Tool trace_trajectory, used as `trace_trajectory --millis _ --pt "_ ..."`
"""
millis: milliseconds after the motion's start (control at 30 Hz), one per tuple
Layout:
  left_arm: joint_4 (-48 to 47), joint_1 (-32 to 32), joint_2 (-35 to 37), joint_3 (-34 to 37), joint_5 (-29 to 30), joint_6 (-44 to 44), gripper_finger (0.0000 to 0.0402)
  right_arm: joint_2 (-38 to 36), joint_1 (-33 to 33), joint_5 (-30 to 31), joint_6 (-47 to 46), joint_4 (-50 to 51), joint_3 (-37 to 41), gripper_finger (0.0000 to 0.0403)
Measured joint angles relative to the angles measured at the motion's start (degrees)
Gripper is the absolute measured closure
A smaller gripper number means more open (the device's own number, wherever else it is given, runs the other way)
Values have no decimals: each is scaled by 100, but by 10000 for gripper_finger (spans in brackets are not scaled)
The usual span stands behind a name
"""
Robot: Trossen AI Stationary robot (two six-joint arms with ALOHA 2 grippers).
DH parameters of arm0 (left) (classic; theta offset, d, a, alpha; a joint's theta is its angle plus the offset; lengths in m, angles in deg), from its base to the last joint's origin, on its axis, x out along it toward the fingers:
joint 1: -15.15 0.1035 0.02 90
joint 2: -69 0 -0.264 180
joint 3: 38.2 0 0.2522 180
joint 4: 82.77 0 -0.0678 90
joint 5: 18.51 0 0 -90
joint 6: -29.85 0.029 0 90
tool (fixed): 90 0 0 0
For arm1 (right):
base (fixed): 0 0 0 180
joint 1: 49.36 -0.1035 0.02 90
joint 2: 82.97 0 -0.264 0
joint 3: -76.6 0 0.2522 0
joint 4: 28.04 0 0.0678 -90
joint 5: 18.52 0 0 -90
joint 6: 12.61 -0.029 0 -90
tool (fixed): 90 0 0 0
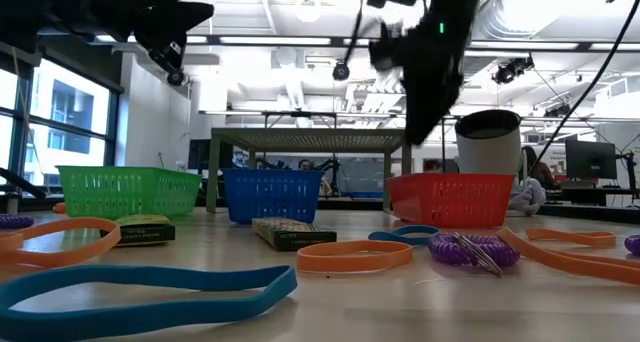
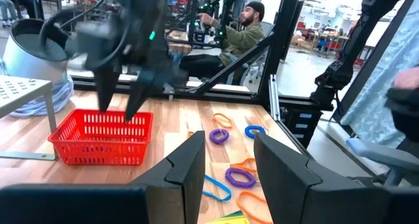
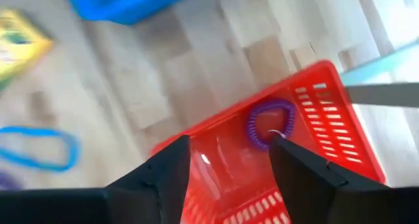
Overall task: Pick & Place Office Desk Supplies
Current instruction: Put the orange rubber band into the blue bin
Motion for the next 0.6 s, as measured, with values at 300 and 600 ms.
trace_trajectory --millis 300,600 --pt "-24 0 0 0 0 48 274 -4 -940 -1275 -593 1454 -614 233" --pt "-47 0 0 0 -1 229 274 -4 -2083 -803 -1947 1807 11 235"
